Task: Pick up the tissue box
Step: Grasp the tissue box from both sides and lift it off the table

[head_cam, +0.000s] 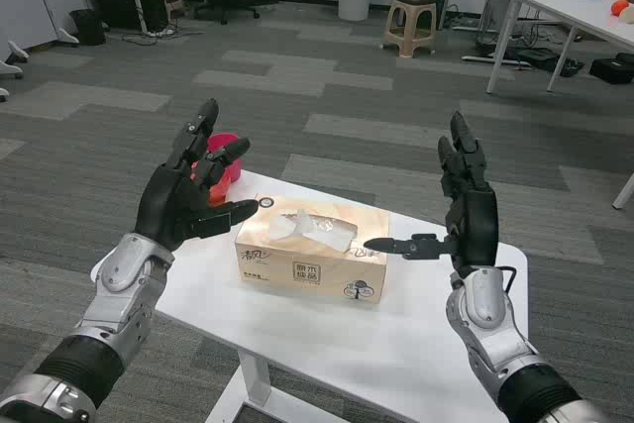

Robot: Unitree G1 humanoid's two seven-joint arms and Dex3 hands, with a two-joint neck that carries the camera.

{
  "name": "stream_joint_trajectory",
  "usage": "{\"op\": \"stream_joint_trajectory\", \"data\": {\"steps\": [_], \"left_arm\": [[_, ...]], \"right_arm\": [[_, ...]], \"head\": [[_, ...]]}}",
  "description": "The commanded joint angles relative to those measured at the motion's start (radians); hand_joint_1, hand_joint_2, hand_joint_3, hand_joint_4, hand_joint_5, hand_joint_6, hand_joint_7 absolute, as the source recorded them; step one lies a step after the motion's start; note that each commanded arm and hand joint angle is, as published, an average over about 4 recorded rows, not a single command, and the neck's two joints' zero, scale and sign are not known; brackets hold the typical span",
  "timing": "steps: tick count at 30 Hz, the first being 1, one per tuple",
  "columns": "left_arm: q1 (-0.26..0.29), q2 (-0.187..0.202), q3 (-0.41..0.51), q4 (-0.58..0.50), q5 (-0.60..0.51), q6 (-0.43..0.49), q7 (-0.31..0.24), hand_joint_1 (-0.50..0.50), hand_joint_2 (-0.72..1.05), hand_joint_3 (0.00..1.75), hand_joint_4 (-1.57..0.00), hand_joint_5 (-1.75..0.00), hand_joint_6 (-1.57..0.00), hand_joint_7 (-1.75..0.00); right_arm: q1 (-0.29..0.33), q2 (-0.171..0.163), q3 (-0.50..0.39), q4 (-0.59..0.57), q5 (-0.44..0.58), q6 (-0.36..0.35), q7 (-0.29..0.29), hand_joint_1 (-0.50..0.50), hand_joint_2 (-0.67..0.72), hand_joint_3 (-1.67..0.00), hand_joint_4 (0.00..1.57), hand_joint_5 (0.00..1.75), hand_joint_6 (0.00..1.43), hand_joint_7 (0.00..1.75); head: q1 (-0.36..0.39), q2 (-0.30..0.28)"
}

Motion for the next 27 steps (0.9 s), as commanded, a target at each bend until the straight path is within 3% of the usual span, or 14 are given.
{"op": "stream_joint_trajectory", "data": {"steps": [1,3,20,27], "left_arm": [[0.085,-0.023,-0.088,-0.114,-0.014,-0.104,0.025,0.50,1.05,0.26,0.00,-0.31,0.00,0.00],[0.085,-0.022,-0.088,-0.115,-0.013,-0.103,0.025,0.50,1.05,0.26,0.00,-0.31,0.00,0.00],[0.086,-0.023,-0.092,-0.115,-0.013,-0.103,0.025,0.50,1.05,0.26,0.00,-0.31,0.00,0.00],[0.086,-0.023,-0.089,-0.115,-0.013,-0.102,0.025,0.50,1.05,0.31,0.00,-0.31,0.00,0.00]], "right_arm": [[0.104,-0.016,0.128,-0.129,0.037,-0.110,0.018,-0.33,0.22,-0.16,0.00,0.00,0.00,0.00],[0.105,-0.017,0.130,-0.129,0.037,-0.109,0.018,-0.33,0.22,-0.16,0.00,0.00,0.00,0.00],[0.108,-0.019,0.129,-0.131,0.037,-0.108,0.017,-0.33,0.22,-0.16,0.00,0.00,0.00,0.00],[0.108,-0.019,0.128,-0.129,0.037,-0.108,0.018,-0.33,0.22,-0.16,0.00,0.00,0.00,0.00]], "head": [[-0.006,0.143],[-0.002,0.085],[-0.011,0.055],[-0.039,-0.017]]}}
